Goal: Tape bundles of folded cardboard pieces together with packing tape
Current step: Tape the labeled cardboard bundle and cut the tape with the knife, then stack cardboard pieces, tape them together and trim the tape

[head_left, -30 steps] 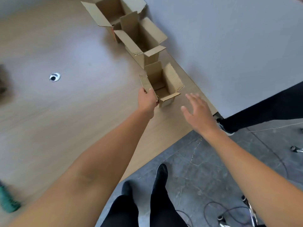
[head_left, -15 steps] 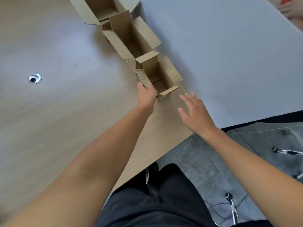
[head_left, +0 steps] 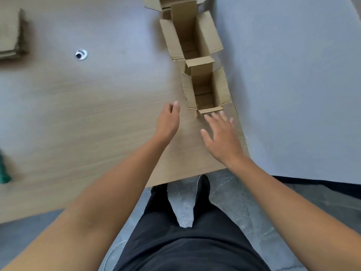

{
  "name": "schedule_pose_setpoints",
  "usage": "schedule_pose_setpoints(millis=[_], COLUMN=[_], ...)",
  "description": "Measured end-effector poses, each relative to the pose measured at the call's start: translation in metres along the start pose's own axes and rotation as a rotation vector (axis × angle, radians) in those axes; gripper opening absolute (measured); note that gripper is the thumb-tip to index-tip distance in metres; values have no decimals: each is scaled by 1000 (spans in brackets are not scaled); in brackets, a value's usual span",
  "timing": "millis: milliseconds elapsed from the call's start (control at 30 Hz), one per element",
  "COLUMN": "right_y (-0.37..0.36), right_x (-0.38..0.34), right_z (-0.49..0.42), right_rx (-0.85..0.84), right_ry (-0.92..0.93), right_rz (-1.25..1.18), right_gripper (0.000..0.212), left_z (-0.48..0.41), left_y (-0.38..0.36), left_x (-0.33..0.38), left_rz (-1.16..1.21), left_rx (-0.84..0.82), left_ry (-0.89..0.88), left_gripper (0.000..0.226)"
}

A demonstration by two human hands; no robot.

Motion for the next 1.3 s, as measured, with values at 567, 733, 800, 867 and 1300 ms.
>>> schedule_pose_setpoints(millis=[567, 733, 800, 867, 1300], right_y=[-102, -136, -149, -165, -191], right_x=[-312, -400, -423, -443, -581], right_z=[27, 40, 44, 43, -128], right_rx=[-169, -193, -210, -235, -158], right_ry=[547, 576, 586, 587, 379], right_rz=[249, 269, 273, 269, 97], right_gripper=[57, 58, 57, 58, 58], left_z=[147, 155, 146, 131, -47], left_y=[327, 427, 459, 486, 638], left_x=[-159, -182, -190, -196, -156], left_rz=[-509, -512, -518, -499, -575], left_rx=[406, 465, 469, 480, 401], left_ry=[101, 99, 93, 99, 41], left_gripper=[47, 50, 51, 51, 52])
Point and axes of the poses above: each hand's wrist, its own z-axis away from the middle knuckle, its own y-axis out of the back of the hand, x = y × z, the point moved 6 cm from there along -z, towards the middle knuckle, and after that the axes turned 8 degrees about z, right-handed, at the moved point
